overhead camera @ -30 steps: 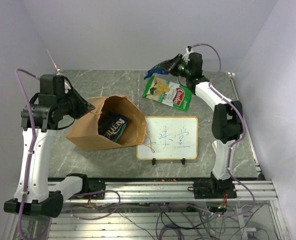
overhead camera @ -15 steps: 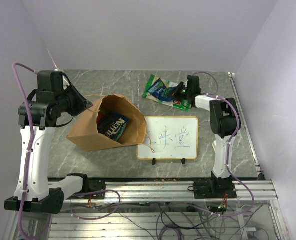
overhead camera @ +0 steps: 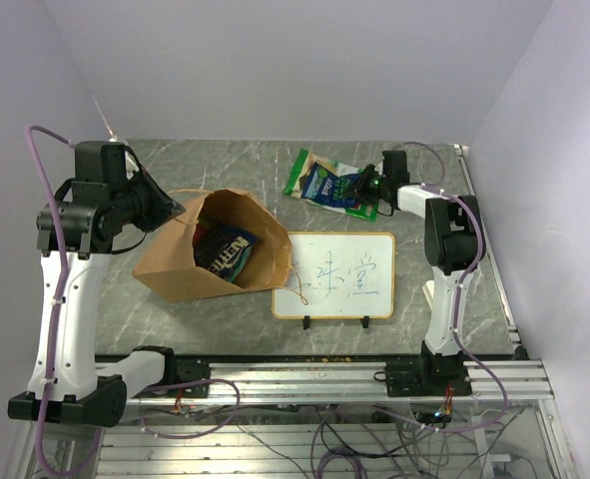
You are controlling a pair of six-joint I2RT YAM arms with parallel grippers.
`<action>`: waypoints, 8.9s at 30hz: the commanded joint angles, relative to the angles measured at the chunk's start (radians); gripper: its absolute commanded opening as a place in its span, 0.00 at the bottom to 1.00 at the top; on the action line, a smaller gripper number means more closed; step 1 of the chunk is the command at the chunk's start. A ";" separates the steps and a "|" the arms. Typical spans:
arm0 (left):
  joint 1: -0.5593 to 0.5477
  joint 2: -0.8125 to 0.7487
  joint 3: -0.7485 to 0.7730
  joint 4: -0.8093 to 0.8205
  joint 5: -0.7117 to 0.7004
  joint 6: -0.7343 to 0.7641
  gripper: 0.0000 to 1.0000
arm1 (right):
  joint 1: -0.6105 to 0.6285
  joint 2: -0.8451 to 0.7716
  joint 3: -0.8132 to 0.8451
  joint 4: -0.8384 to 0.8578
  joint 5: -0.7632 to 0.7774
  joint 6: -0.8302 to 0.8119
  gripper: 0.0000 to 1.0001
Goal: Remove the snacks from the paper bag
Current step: Place the snack at the center of the board, then take out the snack from the paper bag, then place the snack at the center of the board, then take out the snack from the paper bag.
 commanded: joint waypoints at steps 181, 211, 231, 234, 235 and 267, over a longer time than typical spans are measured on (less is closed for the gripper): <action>0.012 0.017 0.132 -0.105 -0.134 0.060 0.07 | 0.083 0.252 0.430 -0.118 -0.324 0.057 0.72; 0.012 -0.239 -0.243 0.133 0.347 0.137 0.07 | 0.354 -0.547 0.110 -0.652 -0.205 -0.207 0.72; 0.012 -0.294 -0.364 0.269 0.316 -0.084 0.07 | 0.987 -0.699 -0.244 -0.145 0.508 -0.308 0.44; 0.012 -0.282 -0.356 0.250 0.301 -0.079 0.07 | 1.031 -0.655 -0.240 -0.090 0.474 -0.410 0.42; 0.012 -0.279 -0.348 0.240 0.287 -0.064 0.07 | 1.050 -0.643 -0.247 -0.060 0.441 -0.456 0.42; 0.012 -0.350 -0.414 0.373 0.432 -0.023 0.07 | 1.051 -0.571 -0.430 0.154 0.728 0.096 0.48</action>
